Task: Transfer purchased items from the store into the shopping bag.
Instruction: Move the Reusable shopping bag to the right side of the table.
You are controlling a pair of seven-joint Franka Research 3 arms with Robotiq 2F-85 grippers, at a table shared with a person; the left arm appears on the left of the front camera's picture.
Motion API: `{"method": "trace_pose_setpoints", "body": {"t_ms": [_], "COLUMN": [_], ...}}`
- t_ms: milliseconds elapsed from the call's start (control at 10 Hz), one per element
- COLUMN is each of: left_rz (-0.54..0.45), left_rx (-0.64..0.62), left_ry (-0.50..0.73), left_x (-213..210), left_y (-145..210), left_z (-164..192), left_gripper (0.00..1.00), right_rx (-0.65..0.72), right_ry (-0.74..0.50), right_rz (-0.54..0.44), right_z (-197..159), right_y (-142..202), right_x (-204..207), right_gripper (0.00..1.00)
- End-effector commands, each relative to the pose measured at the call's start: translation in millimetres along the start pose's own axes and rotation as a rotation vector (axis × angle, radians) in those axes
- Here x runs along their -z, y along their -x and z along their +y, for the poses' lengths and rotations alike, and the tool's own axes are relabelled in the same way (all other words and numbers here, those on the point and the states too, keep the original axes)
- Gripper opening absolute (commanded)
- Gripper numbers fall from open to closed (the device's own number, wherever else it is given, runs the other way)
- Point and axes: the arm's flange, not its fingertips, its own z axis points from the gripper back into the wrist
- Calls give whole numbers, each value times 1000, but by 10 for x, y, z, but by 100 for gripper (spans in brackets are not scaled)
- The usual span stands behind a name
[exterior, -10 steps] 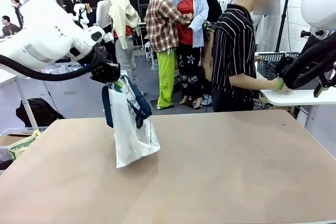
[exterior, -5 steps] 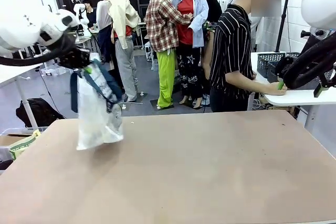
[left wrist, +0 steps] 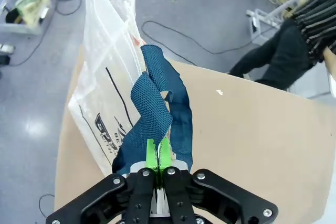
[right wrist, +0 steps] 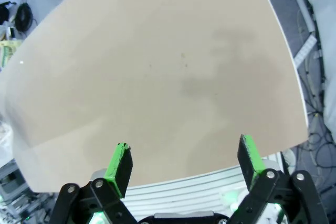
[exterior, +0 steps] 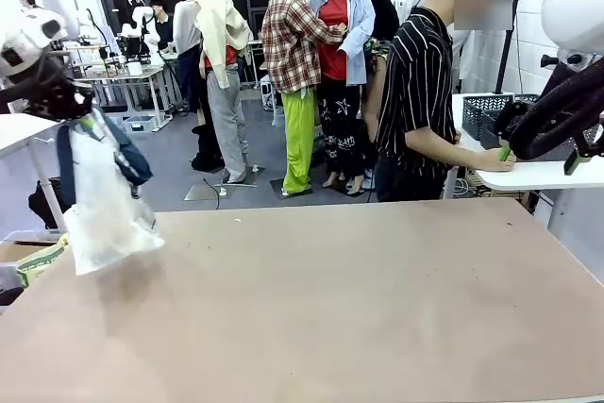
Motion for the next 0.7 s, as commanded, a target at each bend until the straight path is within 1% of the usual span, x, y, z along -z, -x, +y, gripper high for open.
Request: {"method": "trace_pose_setpoints", "body": {"t_ms": [0,100,200,300,500,600], "left_rz": [-3,21,42,76,81,73], "left_rx": [-39,-32,-19,33,69,85], "left_ry": [-16,26,30,24,-13,-20], "left_x": [-20,33,124,193,246,207], "left_y": [128,195,267,340,379,382], "left_z": [256,391,440,446,447,435], "left_gripper": [0,0,0,0,0,19], "right_rx": [-15,-15,-15,-15,-15,-15], "right_ry": [3,3,3,3,3,3], "right_rz": [5,5,5,5,5,5], "right_z": [14,14,14,14,14,14], "right_y": [-29,-29,-29,-29,-29,-29], "right_x": [5,5,5,5,5,5], "right_gripper": [100,100,100,100,100,100]}}
